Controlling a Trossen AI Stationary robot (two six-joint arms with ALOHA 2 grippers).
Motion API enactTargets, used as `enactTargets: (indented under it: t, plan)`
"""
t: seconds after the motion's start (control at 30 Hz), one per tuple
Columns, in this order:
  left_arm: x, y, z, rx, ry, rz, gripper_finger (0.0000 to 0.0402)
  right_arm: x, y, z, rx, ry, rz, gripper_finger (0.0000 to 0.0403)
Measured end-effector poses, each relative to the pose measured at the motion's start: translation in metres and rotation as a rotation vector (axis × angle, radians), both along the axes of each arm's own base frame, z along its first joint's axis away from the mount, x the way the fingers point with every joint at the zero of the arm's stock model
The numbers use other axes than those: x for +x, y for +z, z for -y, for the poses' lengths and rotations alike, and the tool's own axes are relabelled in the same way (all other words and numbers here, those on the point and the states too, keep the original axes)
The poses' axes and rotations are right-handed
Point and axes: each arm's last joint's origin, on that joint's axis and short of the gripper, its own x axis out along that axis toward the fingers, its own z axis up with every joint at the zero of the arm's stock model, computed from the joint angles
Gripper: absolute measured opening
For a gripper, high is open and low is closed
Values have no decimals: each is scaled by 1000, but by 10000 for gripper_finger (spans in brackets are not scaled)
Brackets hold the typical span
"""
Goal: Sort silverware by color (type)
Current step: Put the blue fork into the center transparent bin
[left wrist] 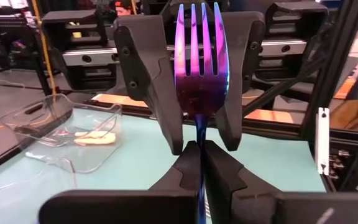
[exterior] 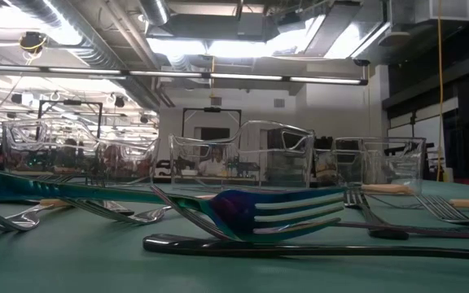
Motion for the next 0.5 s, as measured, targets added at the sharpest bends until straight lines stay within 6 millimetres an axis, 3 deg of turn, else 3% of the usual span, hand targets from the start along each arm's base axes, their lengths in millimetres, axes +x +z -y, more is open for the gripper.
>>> enactTargets:
  t: [0.17,0.5]
  plan:
    - [0,0,0,1,0,-1,0,0,0,0,-1,0,0,89]
    - [0,0,0,1,4,0,3,0,0,0,-1,-1,-4,14]
